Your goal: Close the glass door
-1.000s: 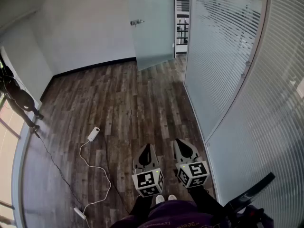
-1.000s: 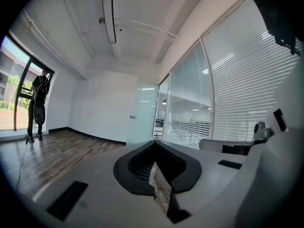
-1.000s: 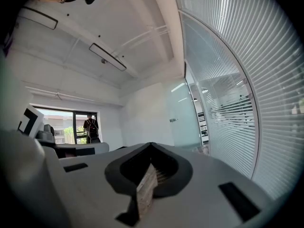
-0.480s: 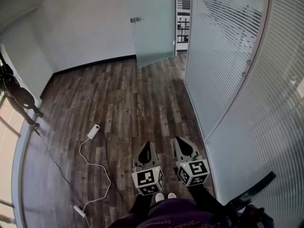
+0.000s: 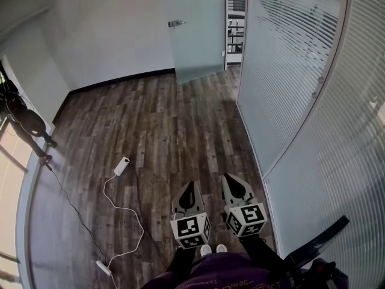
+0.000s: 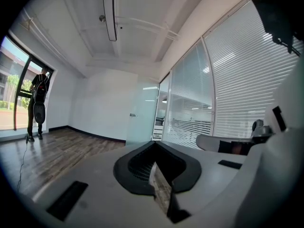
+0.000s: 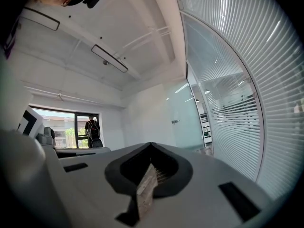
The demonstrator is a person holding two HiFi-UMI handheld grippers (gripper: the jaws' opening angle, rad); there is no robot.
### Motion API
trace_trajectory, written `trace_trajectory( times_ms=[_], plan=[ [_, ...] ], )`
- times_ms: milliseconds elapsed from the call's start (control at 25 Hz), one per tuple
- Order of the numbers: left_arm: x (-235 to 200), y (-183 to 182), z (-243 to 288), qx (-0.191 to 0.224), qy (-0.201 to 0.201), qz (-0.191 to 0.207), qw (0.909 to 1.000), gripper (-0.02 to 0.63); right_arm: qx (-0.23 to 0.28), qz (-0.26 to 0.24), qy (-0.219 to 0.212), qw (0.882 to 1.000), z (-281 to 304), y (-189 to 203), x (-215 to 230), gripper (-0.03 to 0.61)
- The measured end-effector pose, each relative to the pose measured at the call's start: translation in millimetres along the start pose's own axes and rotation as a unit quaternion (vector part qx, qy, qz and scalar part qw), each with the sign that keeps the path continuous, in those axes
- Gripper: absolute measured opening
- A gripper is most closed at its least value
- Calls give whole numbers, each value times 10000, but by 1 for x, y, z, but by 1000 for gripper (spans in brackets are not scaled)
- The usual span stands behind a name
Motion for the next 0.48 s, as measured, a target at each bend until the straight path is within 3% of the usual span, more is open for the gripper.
trace_trajectory(
  times_ms=[480],
  plan=[
    [-37,8,2,122,-254,-209,9994,0,-75,-41,122,9999,23,20,-13,-3]
  ],
)
Point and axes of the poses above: the fingertips, and each gripper's own axes: z forward along the fingers, x to its right, y out of its underside, the point moved 2 cm from there along -z, backward along the fingers, and after that the axes turned 6 degrees about y, right-handed, at the moved point
